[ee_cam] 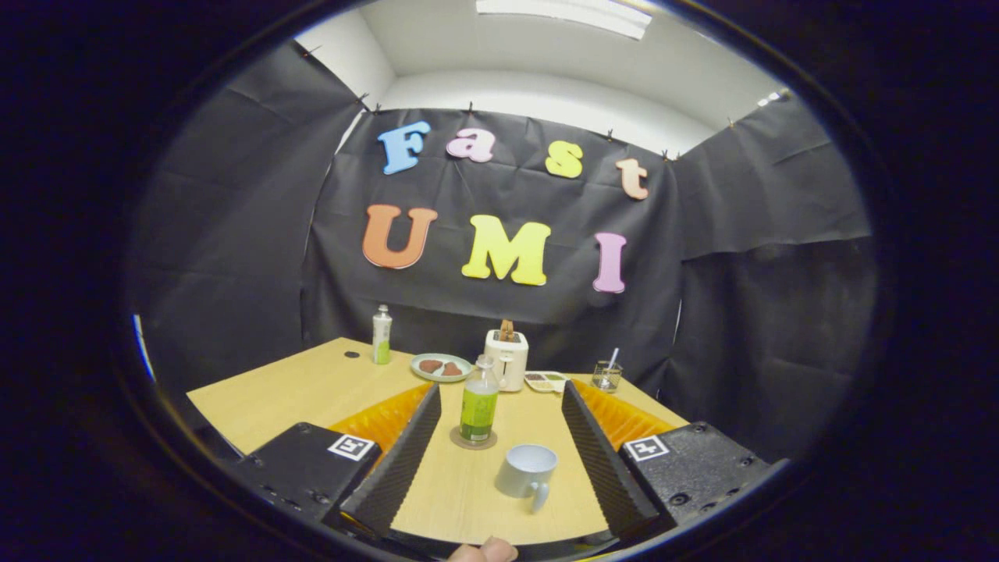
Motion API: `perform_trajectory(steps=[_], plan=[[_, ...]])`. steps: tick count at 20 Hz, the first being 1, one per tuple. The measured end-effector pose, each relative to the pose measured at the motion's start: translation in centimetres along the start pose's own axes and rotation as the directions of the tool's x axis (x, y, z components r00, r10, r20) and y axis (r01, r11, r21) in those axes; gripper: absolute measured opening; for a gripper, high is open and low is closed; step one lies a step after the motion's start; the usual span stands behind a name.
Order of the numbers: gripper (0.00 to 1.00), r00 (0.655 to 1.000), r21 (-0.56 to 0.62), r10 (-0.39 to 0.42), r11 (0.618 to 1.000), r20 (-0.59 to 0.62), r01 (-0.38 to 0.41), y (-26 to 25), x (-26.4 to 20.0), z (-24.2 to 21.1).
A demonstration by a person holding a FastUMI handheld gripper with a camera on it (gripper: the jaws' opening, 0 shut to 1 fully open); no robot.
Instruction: Take the bottle from table, then pour the juice into the cup, finally place the bottle on the coaster
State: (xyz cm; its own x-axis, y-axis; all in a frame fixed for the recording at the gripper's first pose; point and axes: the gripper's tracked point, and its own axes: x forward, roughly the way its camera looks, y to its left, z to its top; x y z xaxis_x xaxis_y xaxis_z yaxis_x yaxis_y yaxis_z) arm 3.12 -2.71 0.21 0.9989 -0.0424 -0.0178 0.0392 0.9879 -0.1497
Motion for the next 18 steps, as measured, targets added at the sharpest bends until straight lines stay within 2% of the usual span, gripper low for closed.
perform_trajectory(steps=[4, 12, 18], plan=[[1.00, 1.000, 0.030, 0.015, 0.999, 0.021, -0.015, -0.7, -2.4, 0.6], [1.00, 0.997, 0.232, 0.073, 0.970, -0.015, -0.068, -2.5, -4.1, 0.3], [1.00, 0.998, 0.226, 0.069, 0.972, -0.002, -0.067, -3.2, -4.5, 0.5]])
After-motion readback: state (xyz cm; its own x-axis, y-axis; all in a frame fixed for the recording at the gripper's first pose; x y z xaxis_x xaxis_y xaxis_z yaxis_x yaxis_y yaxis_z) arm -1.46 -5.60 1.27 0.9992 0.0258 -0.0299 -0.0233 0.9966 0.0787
